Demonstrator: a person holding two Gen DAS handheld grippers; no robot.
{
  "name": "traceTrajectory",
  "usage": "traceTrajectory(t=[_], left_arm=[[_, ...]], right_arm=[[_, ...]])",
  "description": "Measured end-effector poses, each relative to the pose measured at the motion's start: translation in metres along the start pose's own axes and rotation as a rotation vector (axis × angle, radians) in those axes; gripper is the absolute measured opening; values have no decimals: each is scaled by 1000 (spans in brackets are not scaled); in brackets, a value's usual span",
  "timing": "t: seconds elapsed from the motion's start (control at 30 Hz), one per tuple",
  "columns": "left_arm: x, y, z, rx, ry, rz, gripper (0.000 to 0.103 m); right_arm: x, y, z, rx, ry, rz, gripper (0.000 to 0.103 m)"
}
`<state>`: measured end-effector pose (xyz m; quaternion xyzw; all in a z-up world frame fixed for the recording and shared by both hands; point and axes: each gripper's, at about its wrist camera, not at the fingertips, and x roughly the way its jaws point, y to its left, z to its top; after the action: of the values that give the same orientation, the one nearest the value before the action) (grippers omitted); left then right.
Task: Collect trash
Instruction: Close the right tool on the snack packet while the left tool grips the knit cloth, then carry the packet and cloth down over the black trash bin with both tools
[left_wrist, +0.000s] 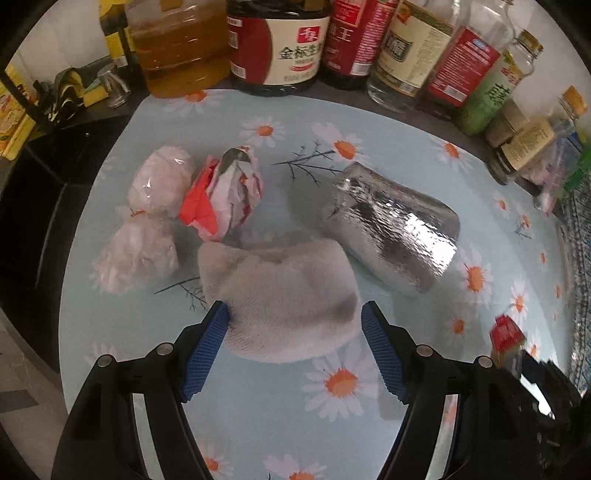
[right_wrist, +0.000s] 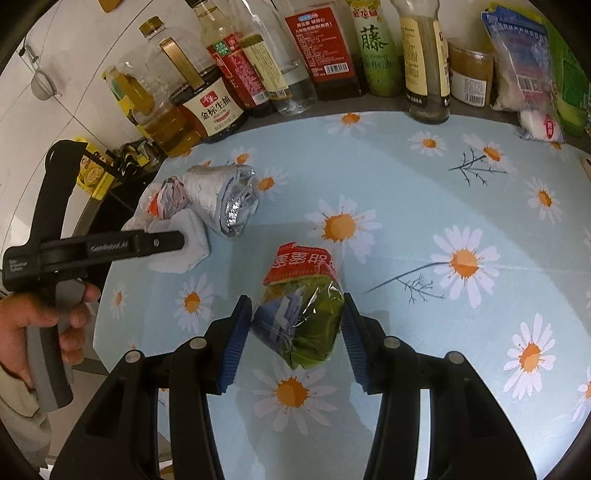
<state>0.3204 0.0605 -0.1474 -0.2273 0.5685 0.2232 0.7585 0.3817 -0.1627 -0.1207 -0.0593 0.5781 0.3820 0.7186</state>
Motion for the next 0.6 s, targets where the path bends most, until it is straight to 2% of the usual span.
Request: traceTrajectory(t=[0.2,0.43,0.6], left_arm=[[7,-2,-1,8,-4,14,55],[4,0,-8,9,-29,3,44],[-3,-2,-15,24,-32,-8,30]], right_arm=[[2,-8,-4,5,13,9,49],[4,-16,-6,22,23,15,49],[7,-18,-7,22,34,19,49]])
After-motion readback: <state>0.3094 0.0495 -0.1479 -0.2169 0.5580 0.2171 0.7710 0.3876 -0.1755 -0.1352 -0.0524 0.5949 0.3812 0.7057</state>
